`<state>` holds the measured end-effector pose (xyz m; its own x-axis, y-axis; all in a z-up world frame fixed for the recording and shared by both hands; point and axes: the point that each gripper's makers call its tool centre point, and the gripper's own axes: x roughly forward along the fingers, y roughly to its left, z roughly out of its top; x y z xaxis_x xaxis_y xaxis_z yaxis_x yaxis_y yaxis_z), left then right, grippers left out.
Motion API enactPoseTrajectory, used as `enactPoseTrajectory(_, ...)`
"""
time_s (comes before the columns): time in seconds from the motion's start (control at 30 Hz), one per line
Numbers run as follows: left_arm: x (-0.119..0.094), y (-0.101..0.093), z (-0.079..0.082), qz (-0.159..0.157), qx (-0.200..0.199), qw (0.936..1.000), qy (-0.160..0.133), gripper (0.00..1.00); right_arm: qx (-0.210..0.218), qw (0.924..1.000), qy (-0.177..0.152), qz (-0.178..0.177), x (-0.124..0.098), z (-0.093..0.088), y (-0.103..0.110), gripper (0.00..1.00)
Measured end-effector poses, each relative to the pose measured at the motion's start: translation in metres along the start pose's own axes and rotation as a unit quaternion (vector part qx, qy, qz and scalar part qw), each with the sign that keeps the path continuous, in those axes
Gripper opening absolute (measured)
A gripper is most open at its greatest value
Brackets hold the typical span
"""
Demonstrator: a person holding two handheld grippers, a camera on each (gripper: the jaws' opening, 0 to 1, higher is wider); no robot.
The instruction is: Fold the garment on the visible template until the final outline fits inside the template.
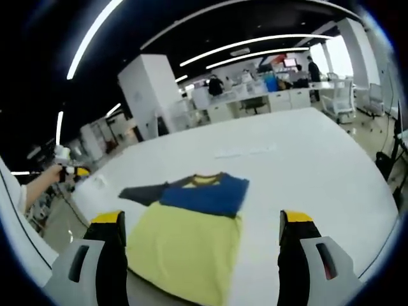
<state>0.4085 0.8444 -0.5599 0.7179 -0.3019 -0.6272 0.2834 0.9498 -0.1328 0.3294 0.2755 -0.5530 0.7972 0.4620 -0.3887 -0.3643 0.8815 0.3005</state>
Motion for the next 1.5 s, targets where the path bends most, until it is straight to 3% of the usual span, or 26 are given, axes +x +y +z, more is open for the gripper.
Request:
enactPoseTrajectory(0.13, 0.010, 0.008, -0.004, 0.001, -0.018, 0.9998, 0.001, 0.87, 0.010, 0.9999, 0.000, -0.002, 0.007, 0.000, 0.000, 0.99)
enactPoseTrajectory(0.33, 0.028, 0.034, -0.008, 0.028, -0.075, 0.9968, -0.002, 0.84, 0.014, 0.9999, 0.010, -0.003, 0.017, -0.003, 0.000, 0.99)
enactPoseTrajectory(0.63, 0.064, 0.051, -0.017, 0.025, -0.126, 0.9918, 0.005, 0.94, 0.016, 0.9996, 0.017, -0.014, 0.023, -0.004, -0.005, 0.99)
enactPoseTrajectory(1.17, 0.104, 0.077, -0.033, 0.039, -0.125, 0.9903, 0.048, 0.93, 0.032, 0.9985, 0.039, -0.023, 0.044, -0.016, -0.014, 0.99)
enactPoseTrajectory(1.37, 0.116, 0.090, -0.037, 0.053, -0.124, 0.9898, 0.046, 0.85, 0.016, 0.9996, 0.014, -0.016, 0.051, -0.005, -0.010, 0.96)
enactPoseTrajectory(1.5, 0.126, 0.098, -0.042, 0.062, -0.117, 0.9900, 0.048, 0.79, 0.010, 0.9995, 0.021, -0.021, 0.055, -0.006, -0.013, 0.96)
